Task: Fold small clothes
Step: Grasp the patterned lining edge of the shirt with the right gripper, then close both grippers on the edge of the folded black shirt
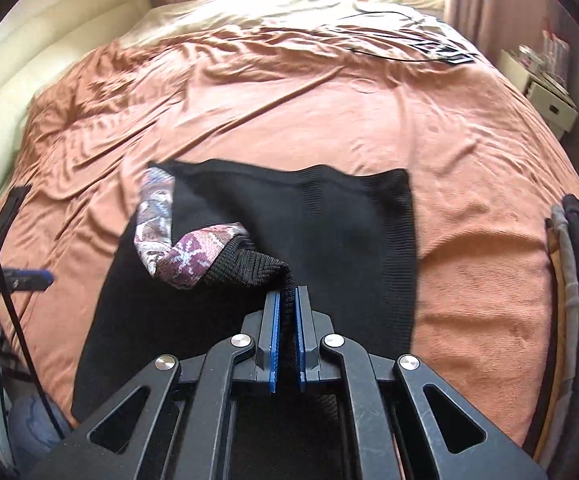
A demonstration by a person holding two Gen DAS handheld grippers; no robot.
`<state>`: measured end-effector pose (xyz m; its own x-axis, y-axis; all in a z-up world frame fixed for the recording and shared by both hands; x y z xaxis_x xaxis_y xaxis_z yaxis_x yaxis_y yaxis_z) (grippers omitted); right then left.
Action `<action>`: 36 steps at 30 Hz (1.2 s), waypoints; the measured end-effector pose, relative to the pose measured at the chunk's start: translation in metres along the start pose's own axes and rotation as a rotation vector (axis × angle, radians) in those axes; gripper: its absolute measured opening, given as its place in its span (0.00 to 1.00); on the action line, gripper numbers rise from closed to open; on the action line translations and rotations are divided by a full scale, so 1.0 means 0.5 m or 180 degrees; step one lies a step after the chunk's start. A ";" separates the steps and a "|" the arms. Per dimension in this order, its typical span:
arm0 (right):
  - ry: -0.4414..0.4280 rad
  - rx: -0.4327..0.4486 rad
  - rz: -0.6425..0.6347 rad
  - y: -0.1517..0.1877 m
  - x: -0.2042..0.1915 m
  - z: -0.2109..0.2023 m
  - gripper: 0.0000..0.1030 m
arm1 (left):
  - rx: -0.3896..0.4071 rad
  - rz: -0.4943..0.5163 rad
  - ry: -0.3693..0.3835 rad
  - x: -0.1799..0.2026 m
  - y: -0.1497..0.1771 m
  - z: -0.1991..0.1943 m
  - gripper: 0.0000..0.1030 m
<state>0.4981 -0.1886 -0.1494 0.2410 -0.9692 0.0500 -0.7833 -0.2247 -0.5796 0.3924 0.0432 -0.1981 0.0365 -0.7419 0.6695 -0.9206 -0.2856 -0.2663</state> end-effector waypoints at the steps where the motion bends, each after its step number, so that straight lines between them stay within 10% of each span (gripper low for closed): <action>1: 0.0025 -0.0023 0.0065 0.001 0.009 0.005 0.04 | -0.0007 0.0004 -0.0003 0.002 -0.002 0.004 0.36; 12: -0.0164 -0.0261 0.0453 0.016 0.053 0.021 0.08 | -0.0096 0.0031 -0.0090 0.010 -0.039 0.057 0.36; 17: -0.0382 -0.0283 0.0611 0.008 0.106 0.042 0.61 | -0.0073 -0.0029 -0.0115 0.000 -0.067 0.078 0.36; 36: -0.1522 -0.0444 0.0955 -0.018 0.181 0.182 0.61 | -0.0055 -0.0203 0.0148 -0.014 -0.159 0.171 0.44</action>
<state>0.5791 -0.2652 -0.2138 0.2033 -0.8467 -0.4917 -0.9177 0.0103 -0.3973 0.4988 0.0193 -0.2407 0.0777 -0.6934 0.7163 -0.9235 -0.3207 -0.2103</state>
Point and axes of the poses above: each gripper's, at about its wrist camera, not at the fingertips, and z roughly the way its jaws point, x to its right, y to its underside, the point moved 8 cm from there along z, roughly the way its jaws point, and after that the axes turned 10 degrees about y, right-handed, at the moved point
